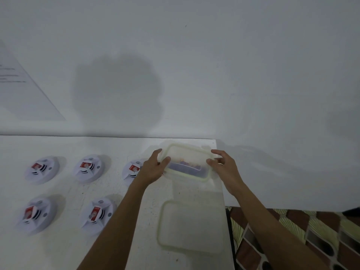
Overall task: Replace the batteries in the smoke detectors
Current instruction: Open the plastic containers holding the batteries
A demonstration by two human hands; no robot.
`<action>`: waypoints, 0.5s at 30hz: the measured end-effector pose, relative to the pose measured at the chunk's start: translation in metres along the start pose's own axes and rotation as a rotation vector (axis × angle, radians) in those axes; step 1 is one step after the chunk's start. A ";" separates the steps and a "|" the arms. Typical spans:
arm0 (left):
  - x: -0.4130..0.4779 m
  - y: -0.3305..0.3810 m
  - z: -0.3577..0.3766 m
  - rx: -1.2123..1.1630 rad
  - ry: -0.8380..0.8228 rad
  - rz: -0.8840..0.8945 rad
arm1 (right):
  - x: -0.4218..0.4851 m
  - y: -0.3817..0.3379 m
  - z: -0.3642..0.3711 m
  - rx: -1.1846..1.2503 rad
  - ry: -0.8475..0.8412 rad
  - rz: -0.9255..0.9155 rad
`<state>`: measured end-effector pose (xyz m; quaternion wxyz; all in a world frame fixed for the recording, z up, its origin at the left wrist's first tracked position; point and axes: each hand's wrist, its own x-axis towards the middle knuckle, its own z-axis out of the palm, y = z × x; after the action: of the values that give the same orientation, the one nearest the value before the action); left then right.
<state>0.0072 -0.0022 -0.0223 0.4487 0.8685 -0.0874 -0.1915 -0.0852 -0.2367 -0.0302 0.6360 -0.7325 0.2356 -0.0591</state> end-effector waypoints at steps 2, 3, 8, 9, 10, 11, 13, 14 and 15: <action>-0.001 -0.001 -0.002 0.019 -0.030 -0.027 | 0.002 -0.001 -0.001 -0.057 0.004 0.018; -0.002 0.000 -0.004 0.014 -0.050 -0.044 | 0.002 -0.002 -0.002 -0.073 0.011 0.041; -0.005 0.004 -0.013 -0.016 -0.097 -0.084 | 0.000 -0.010 -0.006 -0.098 0.015 0.096; -0.005 0.005 -0.015 -0.029 -0.106 -0.094 | -0.001 -0.011 -0.006 -0.091 0.009 0.101; -0.006 0.006 -0.017 -0.037 -0.121 -0.105 | -0.001 -0.012 -0.006 -0.086 0.003 0.106; -0.006 0.007 -0.018 -0.034 -0.130 -0.109 | -0.001 -0.013 -0.007 -0.083 -0.003 0.110; -0.006 0.006 -0.020 -0.026 -0.098 -0.101 | 0.000 -0.017 -0.009 -0.092 -0.013 0.113; -0.007 0.006 -0.020 -0.033 -0.059 -0.091 | 0.000 -0.019 -0.010 -0.100 -0.016 0.116; -0.007 0.007 -0.021 -0.037 -0.020 -0.082 | 0.001 -0.022 -0.012 -0.106 -0.017 0.122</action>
<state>0.0102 0.0121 -0.0039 0.4557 0.8609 -0.0526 -0.2200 -0.0834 -0.2461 -0.0073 0.6009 -0.7498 0.2770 -0.0016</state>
